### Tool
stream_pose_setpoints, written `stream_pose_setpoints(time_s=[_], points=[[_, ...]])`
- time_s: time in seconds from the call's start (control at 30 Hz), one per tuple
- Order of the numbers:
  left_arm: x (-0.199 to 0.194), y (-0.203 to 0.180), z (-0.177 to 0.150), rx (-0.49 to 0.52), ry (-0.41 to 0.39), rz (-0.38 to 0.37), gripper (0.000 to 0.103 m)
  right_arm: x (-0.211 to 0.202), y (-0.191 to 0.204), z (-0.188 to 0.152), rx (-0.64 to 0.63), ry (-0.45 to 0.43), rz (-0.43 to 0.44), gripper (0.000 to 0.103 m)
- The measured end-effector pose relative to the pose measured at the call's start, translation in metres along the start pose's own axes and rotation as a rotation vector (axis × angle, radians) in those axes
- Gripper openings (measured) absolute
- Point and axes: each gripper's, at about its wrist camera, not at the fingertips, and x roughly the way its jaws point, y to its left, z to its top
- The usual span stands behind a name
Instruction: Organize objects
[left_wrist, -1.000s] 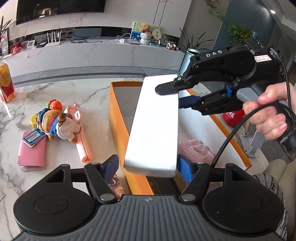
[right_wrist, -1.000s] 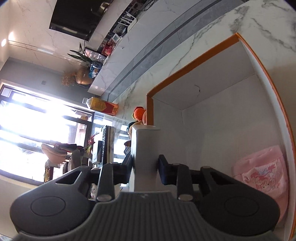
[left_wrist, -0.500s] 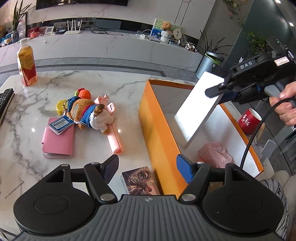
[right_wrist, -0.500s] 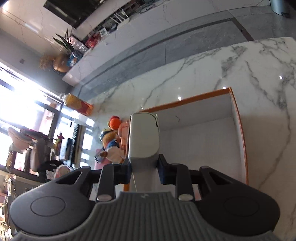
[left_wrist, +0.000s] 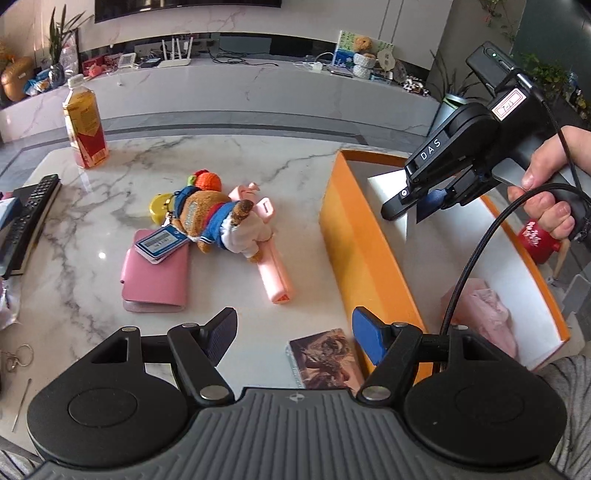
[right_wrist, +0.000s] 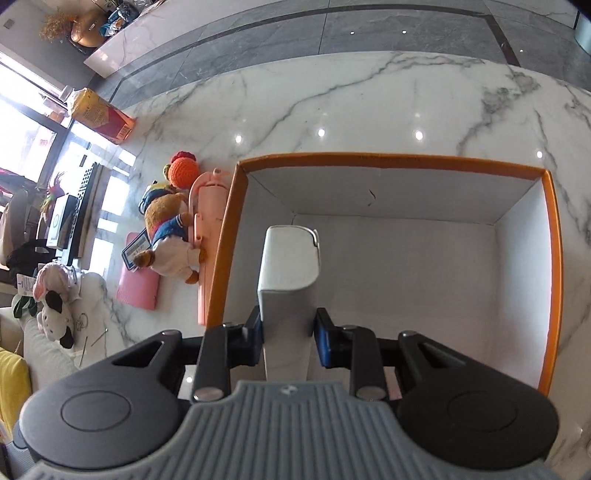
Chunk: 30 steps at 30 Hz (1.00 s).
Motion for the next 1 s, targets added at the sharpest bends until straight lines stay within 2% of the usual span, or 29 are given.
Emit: stream_pose_setpoints(time_s=[0.2, 0.3, 0.37, 0.43, 0.53, 0.67, 0.7, 0.77, 0.83, 0.9, 0.97, 1.0], points=[[0.015, 0.017, -0.001, -0.08, -0.005, 0.174, 0.081, 0.026, 0.032, -0.002, -0.073, -0.026, -0.104, 0.03], [0.021, 0.028, -0.001, -0.142, -0.007, 0.225, 0.081, 0.036, 0.03, -0.004, -0.05, -0.024, -0.106, 0.03], [0.024, 0.03, -0.002, -0.149, 0.007, 0.251, 0.081, 0.04, 0.024, -0.006, -0.014, -0.022, -0.092, 0.03], [0.024, 0.029, -0.002, -0.141, 0.012, 0.255, 0.081, 0.046, 0.018, -0.01, 0.011, -0.007, -0.068, 0.03], [0.025, 0.023, -0.002, -0.125, 0.013, 0.237, 0.081, 0.053, 0.003, -0.014, 0.106, 0.032, 0.033, 0.031], [0.028, 0.018, -0.004, -0.112, 0.027, 0.222, 0.081, 0.054, -0.003, -0.02, 0.146, 0.015, 0.077, 0.033], [0.029, 0.018, -0.004, -0.111, 0.031, 0.222, 0.081, 0.054, -0.008, -0.022, 0.182, 0.021, 0.123, 0.041], [0.03, 0.019, -0.004, -0.116, 0.039, 0.223, 0.081, 0.048, -0.019, -0.03, 0.254, 0.022, 0.171, 0.048], [0.03, 0.021, -0.004, -0.125, 0.043, 0.224, 0.081, 0.033, -0.024, -0.037, 0.233, -0.013, 0.209, 0.067], [0.031, 0.022, -0.004, -0.135, 0.047, 0.224, 0.081, 0.014, -0.025, -0.047, 0.183, -0.062, 0.194, 0.074], [0.031, 0.023, -0.004, -0.141, 0.048, 0.225, 0.081, -0.004, -0.021, -0.055, 0.095, -0.13, 0.131, 0.074], [0.031, 0.022, -0.004, -0.142, 0.047, 0.227, 0.081, -0.01, -0.015, -0.06, 0.032, -0.159, 0.079, 0.067]])
